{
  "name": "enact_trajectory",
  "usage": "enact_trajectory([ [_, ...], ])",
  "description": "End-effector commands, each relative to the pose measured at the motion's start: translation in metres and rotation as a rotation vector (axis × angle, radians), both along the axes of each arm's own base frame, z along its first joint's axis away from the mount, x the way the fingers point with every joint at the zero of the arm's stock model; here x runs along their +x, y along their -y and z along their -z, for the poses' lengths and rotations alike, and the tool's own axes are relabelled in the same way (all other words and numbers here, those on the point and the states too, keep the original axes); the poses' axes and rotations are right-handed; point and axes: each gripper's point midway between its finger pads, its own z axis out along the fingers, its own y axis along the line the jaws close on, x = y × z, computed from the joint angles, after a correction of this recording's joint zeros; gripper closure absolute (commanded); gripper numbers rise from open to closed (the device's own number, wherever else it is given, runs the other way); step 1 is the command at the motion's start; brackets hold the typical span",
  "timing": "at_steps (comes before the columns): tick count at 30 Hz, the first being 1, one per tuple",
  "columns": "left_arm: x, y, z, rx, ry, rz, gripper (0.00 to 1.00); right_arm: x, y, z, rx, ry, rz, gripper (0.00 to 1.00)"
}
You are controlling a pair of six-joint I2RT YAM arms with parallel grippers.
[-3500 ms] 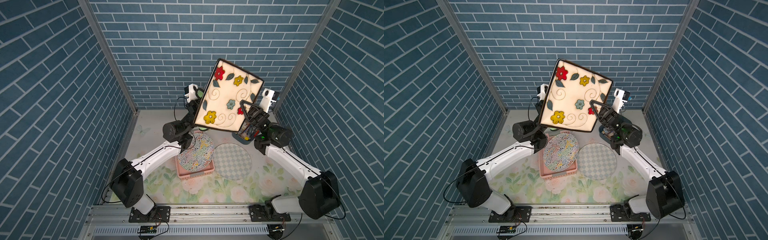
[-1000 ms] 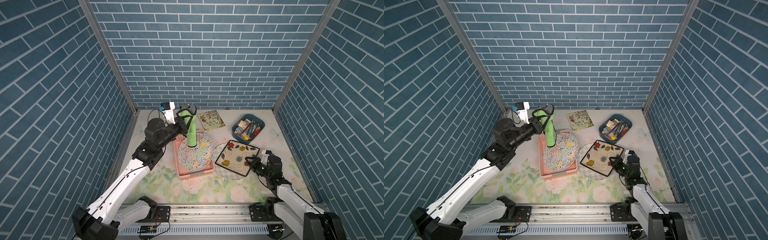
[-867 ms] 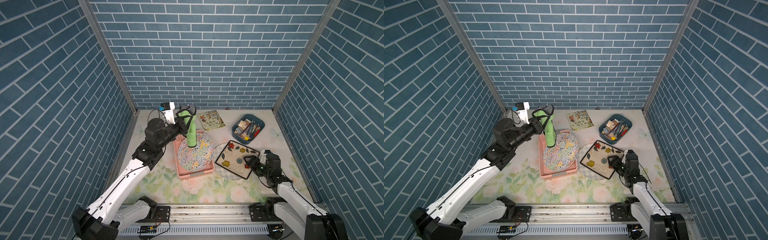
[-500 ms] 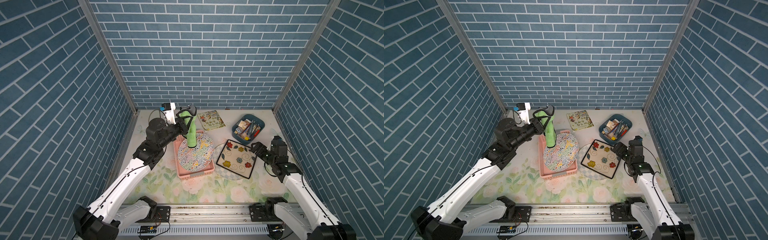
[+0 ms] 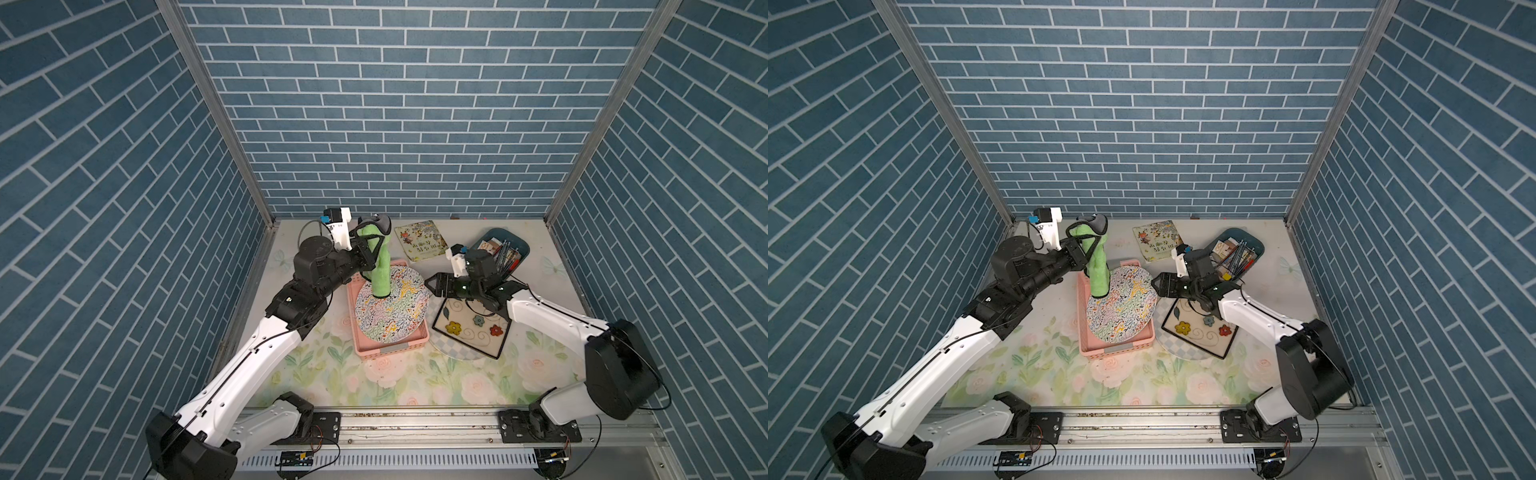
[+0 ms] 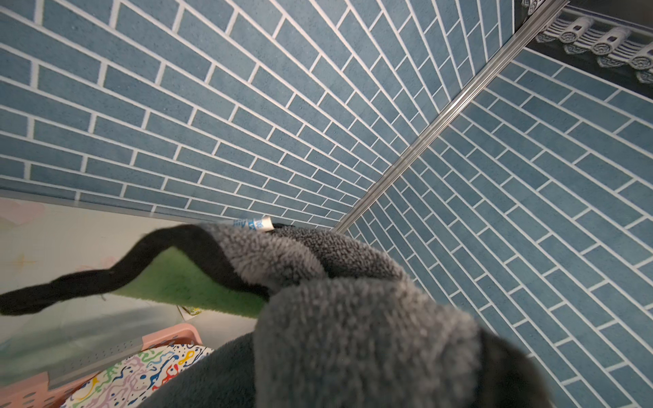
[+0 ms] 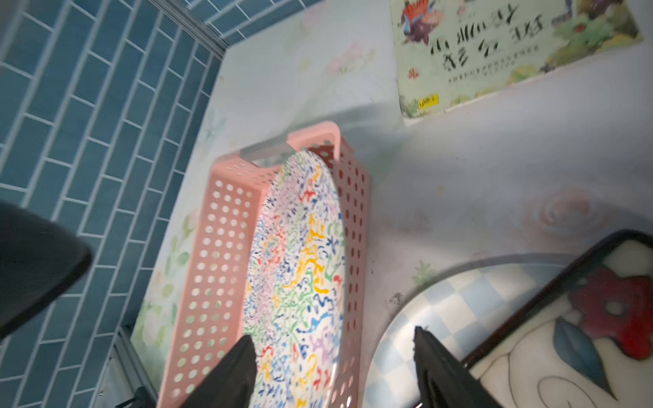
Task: Wipe the wet plate dry
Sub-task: Pick up the plate from the bin.
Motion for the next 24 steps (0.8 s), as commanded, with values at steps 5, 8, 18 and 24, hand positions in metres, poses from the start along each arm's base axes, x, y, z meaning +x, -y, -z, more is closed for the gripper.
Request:
enact_trajectory([
  [5, -0.004, -0.004, 0.001, 0.017, 0.005, -0.005, 1.0, 0.012, -0.035, 0.022, -0.023, -0.001, -0.071, 0.6],
  [8, -0.003, -0.003, 0.005, 0.02, -0.002, -0.003, 1.0, 0.012, -0.035, 0.026, -0.029, -0.011, -0.068, 0.79],
  [18, -0.002, 0.0, 0.009, 0.023, -0.01, 0.009, 1.0, 0.007, -0.041, 0.042, -0.019, -0.07, -0.102, 0.92],
  [24, -0.002, -0.001, 0.009, 0.033, -0.01, 0.006, 1.0, 0.017, -0.039, 0.002, 0.011, 0.013, -0.088, 1.0],
])
